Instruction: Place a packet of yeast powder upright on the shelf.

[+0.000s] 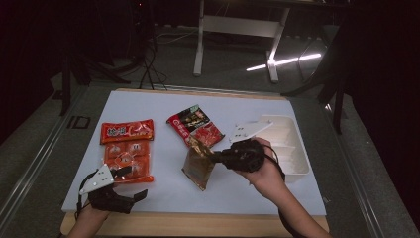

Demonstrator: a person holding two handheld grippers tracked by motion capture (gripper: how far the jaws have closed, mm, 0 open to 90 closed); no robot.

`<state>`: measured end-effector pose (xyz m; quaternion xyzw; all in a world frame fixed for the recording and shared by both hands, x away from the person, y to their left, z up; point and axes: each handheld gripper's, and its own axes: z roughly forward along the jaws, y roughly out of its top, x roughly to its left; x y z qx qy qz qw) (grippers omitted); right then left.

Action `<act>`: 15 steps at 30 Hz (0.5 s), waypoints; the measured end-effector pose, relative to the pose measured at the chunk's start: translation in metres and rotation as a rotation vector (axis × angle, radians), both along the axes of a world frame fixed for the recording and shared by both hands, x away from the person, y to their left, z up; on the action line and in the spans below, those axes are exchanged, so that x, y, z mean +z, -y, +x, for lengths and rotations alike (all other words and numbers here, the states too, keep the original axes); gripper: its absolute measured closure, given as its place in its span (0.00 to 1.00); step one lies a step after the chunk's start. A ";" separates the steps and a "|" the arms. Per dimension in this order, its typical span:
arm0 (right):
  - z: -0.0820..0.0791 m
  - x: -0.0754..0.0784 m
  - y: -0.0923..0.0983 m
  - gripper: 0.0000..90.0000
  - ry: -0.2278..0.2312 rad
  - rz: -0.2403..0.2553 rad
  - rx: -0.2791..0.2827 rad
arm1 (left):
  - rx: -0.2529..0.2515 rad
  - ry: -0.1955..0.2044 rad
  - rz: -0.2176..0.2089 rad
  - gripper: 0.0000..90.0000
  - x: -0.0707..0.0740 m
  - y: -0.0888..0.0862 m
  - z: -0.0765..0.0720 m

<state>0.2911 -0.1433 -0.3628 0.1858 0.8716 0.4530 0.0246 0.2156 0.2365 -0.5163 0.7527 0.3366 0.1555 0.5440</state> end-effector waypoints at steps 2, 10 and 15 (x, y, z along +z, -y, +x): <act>0.003 0.005 0.006 1.00 0.007 0.003 -0.010 | 0.001 -0.001 -0.001 0.01 0.000 0.000 0.000; 0.020 0.019 0.030 1.00 0.050 -0.017 -0.031 | 0.010 -0.003 -0.009 0.01 0.000 -0.001 0.000; 0.033 0.028 0.044 1.00 0.065 -0.034 -0.041 | 0.011 -0.004 -0.004 0.01 -0.001 -0.001 0.000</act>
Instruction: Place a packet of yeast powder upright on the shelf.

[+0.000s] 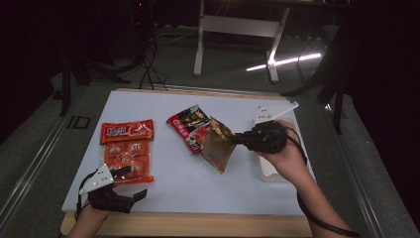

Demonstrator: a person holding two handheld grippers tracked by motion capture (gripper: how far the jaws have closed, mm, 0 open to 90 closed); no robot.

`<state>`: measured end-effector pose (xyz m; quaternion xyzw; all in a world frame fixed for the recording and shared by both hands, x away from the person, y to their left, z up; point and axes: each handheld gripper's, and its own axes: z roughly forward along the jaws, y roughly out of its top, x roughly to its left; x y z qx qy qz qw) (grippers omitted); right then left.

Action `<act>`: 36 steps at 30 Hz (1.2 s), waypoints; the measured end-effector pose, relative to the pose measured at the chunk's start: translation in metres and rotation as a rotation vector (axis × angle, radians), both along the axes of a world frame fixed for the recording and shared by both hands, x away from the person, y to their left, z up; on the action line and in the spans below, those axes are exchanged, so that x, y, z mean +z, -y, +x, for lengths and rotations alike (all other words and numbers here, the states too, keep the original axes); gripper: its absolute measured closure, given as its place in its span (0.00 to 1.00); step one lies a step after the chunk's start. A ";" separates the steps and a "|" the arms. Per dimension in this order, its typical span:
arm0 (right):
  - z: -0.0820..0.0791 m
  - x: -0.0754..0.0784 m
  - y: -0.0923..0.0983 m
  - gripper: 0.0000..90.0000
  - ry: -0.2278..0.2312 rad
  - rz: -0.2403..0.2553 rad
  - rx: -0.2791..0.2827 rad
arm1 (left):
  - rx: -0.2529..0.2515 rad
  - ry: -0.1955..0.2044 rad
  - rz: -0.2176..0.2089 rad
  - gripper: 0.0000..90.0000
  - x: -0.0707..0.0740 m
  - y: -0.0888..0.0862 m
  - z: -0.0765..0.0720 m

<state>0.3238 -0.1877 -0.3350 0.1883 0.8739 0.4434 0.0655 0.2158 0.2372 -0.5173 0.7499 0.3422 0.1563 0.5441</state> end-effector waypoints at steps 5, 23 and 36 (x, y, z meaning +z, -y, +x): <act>0.014 0.009 0.015 1.00 0.020 -0.028 -0.011 | 0.000 -0.004 0.004 0.01 0.000 0.001 0.000; 0.054 0.047 0.065 1.00 0.066 -0.090 -0.153 | 0.002 -0.006 0.000 0.01 -0.001 0.001 -0.002; 0.083 0.056 0.103 1.00 0.093 -0.135 -0.278 | 0.017 -0.014 -0.018 0.01 -0.001 -0.002 -0.005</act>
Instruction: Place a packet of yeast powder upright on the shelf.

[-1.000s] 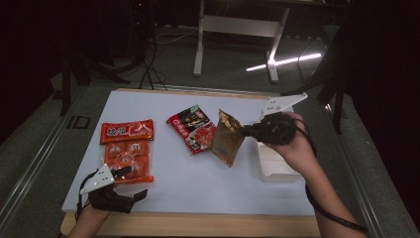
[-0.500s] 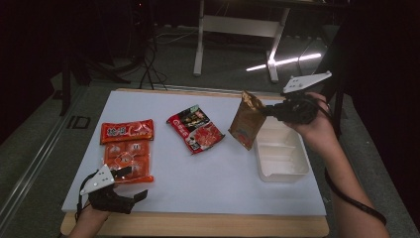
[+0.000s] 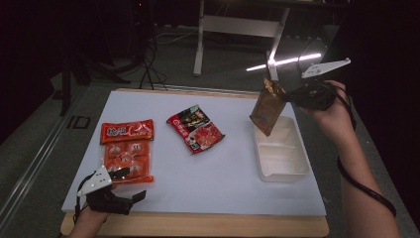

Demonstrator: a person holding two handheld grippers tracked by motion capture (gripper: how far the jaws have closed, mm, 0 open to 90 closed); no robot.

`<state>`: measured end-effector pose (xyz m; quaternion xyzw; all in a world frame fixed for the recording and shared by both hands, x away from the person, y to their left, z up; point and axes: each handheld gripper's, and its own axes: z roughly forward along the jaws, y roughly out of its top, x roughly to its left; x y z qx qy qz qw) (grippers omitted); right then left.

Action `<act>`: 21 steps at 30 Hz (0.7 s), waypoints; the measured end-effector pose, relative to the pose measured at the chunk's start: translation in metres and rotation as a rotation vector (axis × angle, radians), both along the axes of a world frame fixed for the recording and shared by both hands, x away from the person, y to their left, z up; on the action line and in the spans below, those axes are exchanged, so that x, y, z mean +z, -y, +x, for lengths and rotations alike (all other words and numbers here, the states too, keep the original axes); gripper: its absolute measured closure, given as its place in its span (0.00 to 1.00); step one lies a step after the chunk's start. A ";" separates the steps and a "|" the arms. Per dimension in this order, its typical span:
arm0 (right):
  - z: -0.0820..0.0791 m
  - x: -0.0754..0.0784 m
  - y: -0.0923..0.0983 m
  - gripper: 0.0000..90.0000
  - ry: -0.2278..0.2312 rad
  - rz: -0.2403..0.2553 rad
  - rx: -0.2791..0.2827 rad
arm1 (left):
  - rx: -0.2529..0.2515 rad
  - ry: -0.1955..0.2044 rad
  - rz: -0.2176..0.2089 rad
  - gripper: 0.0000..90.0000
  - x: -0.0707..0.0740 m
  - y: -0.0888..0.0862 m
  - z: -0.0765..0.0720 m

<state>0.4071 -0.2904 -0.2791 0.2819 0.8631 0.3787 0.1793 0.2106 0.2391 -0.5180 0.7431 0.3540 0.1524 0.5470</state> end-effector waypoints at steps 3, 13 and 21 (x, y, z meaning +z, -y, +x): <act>0.003 -0.001 0.002 1.00 0.004 -0.010 -0.006 | 0.000 0.000 0.000 0.01 0.000 0.000 0.000; 0.032 -0.023 0.017 1.00 -0.047 -0.091 -0.095 | 0.002 -0.006 -0.006 0.01 0.000 -0.001 0.001; 0.048 -0.032 0.021 1.00 -0.050 -0.163 -0.151 | 0.005 -0.009 -0.017 0.01 0.000 -0.001 0.001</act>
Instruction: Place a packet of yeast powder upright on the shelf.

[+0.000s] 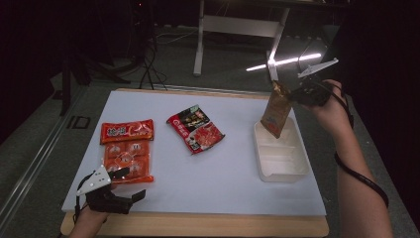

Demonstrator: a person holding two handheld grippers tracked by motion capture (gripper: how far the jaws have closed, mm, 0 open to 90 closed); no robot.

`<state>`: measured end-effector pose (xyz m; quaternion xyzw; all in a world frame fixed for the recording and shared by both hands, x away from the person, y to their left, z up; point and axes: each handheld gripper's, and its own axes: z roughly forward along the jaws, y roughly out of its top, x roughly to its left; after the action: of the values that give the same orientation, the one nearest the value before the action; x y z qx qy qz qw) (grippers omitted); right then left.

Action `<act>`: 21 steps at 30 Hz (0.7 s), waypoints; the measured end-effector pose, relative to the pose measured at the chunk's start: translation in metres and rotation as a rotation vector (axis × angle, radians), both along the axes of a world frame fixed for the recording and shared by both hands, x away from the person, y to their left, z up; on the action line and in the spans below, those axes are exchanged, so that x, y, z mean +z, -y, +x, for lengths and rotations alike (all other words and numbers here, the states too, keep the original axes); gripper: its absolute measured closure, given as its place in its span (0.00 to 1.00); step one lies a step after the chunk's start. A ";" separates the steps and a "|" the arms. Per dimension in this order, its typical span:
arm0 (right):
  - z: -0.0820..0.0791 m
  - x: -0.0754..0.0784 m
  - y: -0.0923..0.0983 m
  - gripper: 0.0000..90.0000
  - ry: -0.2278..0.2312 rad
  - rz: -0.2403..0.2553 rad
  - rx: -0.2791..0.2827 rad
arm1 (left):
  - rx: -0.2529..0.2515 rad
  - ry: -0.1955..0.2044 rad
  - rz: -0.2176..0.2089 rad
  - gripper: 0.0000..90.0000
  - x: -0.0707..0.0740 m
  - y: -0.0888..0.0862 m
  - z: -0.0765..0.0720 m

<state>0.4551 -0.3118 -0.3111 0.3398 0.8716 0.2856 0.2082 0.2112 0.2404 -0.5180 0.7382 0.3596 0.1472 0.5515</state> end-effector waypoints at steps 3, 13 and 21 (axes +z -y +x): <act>0.007 -0.003 -0.002 1.00 0.011 -0.064 -0.038 | 0.001 -0.003 -0.005 0.01 0.000 -0.001 0.000; 0.017 -0.008 -0.021 0.99 0.157 -0.245 -0.055 | -0.002 -0.005 -0.019 0.01 0.000 -0.001 0.000; 0.022 -0.018 -0.022 0.98 0.222 -0.216 0.004 | -0.004 -0.009 -0.024 0.01 0.000 -0.002 0.001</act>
<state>0.4773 -0.2896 -0.3289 0.2800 0.8695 0.2262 0.3382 0.2117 0.2423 -0.5179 0.7329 0.3622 0.1384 0.5591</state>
